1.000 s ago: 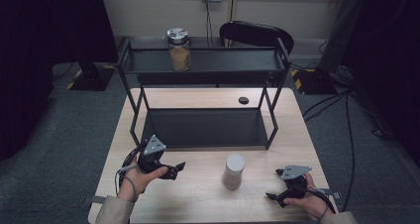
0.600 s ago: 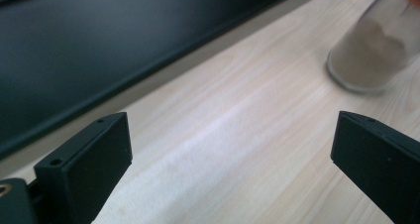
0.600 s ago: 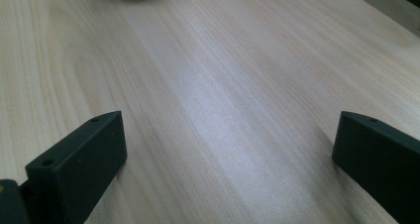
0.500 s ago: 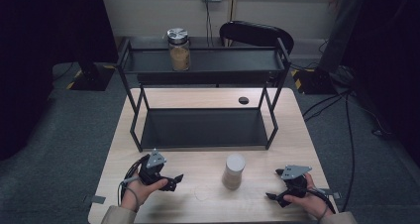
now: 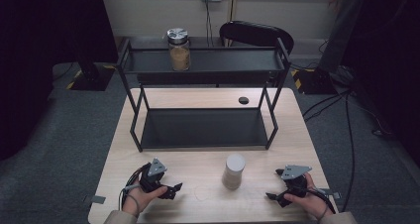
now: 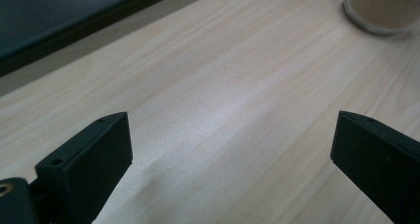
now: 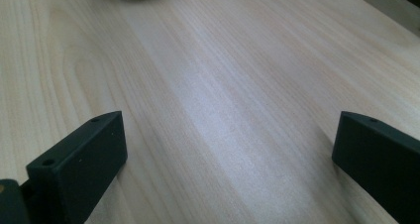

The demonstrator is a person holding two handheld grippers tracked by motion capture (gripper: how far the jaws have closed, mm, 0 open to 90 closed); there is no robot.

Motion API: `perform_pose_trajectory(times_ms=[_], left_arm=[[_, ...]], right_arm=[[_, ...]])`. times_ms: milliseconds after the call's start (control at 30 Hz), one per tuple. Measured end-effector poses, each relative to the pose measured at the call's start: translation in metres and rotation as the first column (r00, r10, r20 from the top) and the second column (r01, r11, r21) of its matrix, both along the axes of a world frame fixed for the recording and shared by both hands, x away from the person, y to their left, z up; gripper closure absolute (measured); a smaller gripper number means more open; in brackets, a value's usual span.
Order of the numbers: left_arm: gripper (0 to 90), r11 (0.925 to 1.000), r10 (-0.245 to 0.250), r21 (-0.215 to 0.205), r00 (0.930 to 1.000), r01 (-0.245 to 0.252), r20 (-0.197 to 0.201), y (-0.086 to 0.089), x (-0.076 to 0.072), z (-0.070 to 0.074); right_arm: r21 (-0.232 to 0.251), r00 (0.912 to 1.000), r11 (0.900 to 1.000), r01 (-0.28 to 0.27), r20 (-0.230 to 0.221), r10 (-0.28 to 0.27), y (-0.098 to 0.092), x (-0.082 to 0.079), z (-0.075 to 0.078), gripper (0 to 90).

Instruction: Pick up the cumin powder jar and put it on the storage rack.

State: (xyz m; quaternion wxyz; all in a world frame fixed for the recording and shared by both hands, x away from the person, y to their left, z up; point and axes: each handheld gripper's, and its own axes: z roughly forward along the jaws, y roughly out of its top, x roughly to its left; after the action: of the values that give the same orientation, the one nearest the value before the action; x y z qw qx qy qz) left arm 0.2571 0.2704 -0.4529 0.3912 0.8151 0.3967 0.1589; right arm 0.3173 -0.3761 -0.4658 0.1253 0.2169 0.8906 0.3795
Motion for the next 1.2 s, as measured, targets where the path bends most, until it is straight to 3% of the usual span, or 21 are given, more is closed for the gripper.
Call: perform_pose_trajectory(times_ms=[100,533,833,1200], left_arm=[[1.7,1.0,0.006,-0.002,0.9999,-0.006,-0.008,-0.001,0.0,-0.003],[1.7,0.996,-0.007,0.089,1.0,0.007,0.007,-0.011,-0.002,-0.007],[1.8,0.9924,-0.02,0.122,0.9997,0.019,0.011,-0.014,-0.002,-0.009],[1.7,0.9926,-0.018,0.12,0.9998,0.018,0.001,-0.014,-0.001,-0.013]], right_arm=[[0.0,1.0,1.0,0.0,0.0,0.0,0.0,0.0,0.0,0.0],[0.0,1.0,1.0,-0.003,0.0,0.003,0.0,0.0,0.0,0.0],[0.0,1.0,1.0,-0.003,0.0,0.003,-0.001,0.0,0.0,0.0],[0.0,1.0,1.0,-0.003,0.0,0.003,-0.001,0.0,0.0,0.0]])
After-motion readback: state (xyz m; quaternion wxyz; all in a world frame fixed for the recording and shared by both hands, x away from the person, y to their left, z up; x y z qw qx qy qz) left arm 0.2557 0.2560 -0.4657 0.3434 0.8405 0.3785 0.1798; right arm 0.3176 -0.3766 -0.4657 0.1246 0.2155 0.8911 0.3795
